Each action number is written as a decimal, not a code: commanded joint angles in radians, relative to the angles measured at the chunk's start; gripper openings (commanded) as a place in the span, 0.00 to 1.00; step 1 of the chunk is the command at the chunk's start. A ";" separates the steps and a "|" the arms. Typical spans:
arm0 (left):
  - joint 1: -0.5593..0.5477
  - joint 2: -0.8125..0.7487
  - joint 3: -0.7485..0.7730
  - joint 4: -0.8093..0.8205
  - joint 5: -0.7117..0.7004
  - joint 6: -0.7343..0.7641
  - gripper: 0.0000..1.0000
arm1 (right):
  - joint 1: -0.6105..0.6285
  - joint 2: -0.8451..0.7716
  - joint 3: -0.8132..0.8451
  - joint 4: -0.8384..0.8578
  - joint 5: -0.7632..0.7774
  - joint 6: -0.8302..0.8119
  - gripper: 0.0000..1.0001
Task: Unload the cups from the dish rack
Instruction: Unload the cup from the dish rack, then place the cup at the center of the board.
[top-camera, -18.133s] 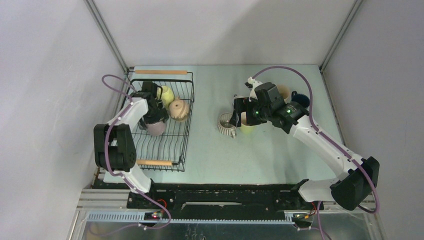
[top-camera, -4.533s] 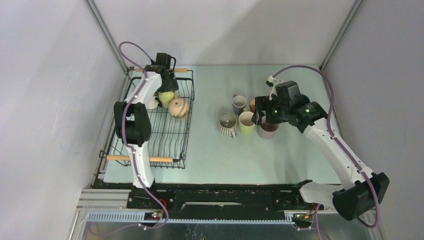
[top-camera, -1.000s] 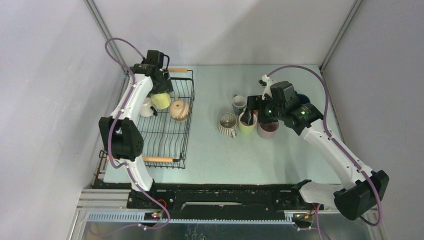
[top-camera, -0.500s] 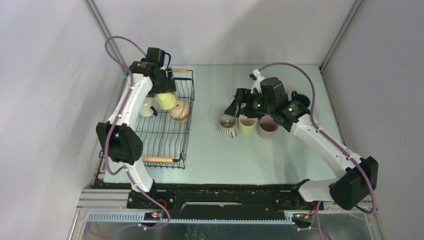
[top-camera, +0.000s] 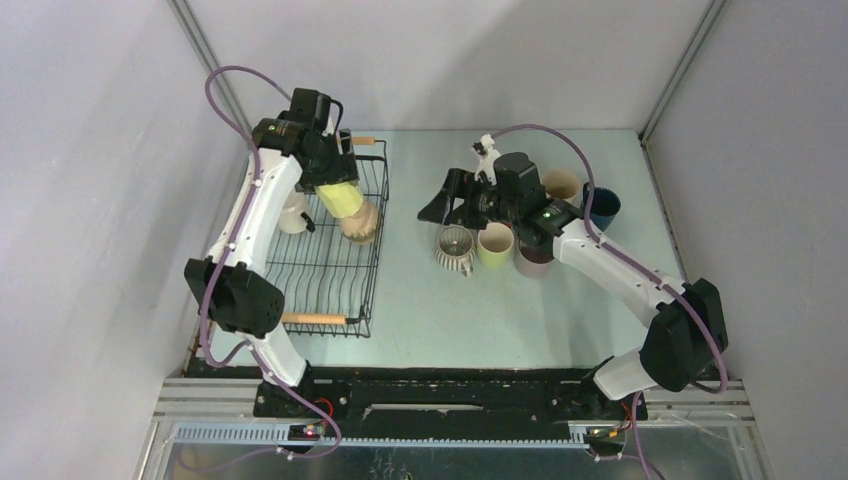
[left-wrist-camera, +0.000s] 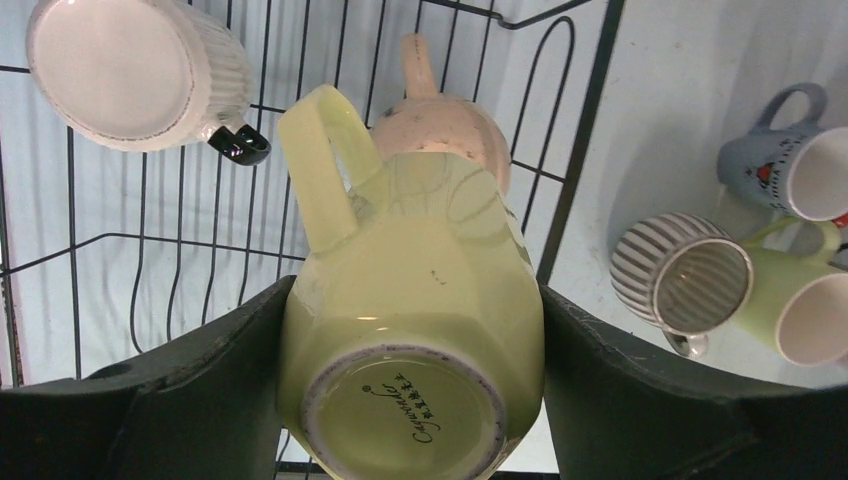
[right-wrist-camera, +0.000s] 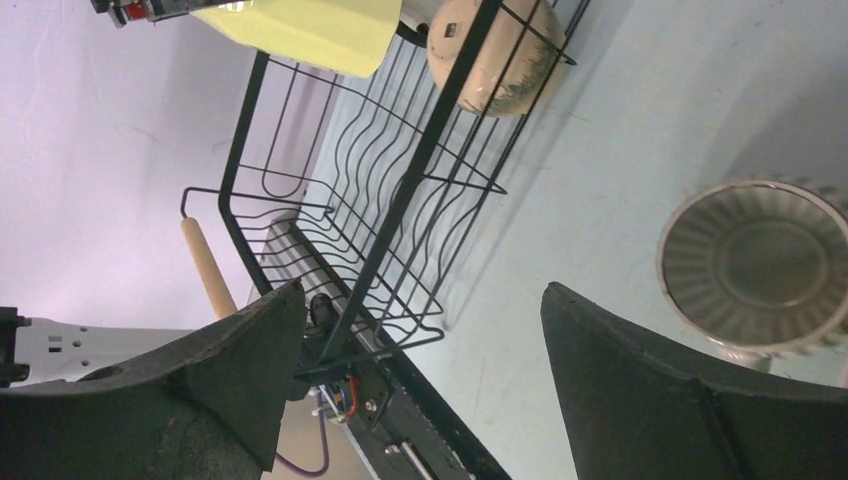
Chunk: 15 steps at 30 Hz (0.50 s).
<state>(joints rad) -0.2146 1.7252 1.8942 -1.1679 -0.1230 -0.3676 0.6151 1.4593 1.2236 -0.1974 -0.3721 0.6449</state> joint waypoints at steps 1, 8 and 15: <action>-0.019 -0.091 0.088 0.014 0.044 -0.024 0.22 | 0.024 0.033 0.001 0.128 -0.017 0.054 0.94; -0.051 -0.103 0.125 -0.005 0.105 -0.052 0.22 | 0.065 0.076 -0.010 0.244 0.001 0.083 0.94; -0.087 -0.113 0.132 -0.002 0.174 -0.081 0.22 | 0.066 0.079 -0.086 0.427 -0.003 0.151 0.94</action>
<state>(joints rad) -0.2810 1.6836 1.9320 -1.2140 -0.0124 -0.4171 0.6769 1.5356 1.1606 0.0685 -0.3767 0.7464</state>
